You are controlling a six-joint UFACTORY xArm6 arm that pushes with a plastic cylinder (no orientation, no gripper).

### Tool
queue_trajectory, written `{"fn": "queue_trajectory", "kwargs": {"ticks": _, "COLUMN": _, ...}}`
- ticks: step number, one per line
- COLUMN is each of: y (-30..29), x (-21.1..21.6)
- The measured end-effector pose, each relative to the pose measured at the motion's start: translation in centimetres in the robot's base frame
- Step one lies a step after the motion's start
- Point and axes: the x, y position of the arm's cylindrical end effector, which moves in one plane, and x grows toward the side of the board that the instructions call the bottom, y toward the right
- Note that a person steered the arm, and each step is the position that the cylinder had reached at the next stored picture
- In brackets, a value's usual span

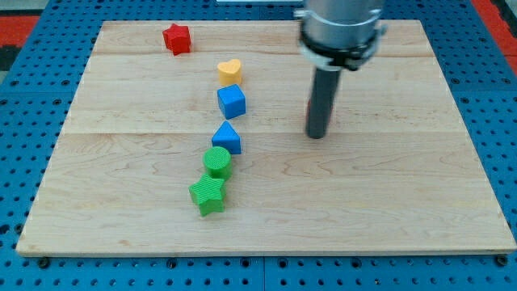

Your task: Place your arm towards the red star

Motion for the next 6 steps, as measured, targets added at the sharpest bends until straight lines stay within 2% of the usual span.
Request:
{"fn": "queue_trajectory", "kwargs": {"ticks": 1, "y": -0.9, "x": -2.9}}
{"fn": "queue_trajectory", "kwargs": {"ticks": 2, "y": 6.7, "x": -3.2}}
{"fn": "queue_trajectory", "kwargs": {"ticks": 3, "y": 11.6, "x": -2.6}}
{"fn": "queue_trajectory", "kwargs": {"ticks": 4, "y": 4.3, "x": -2.5}}
{"fn": "queue_trajectory", "kwargs": {"ticks": 6, "y": 0.7, "x": -17.4}}
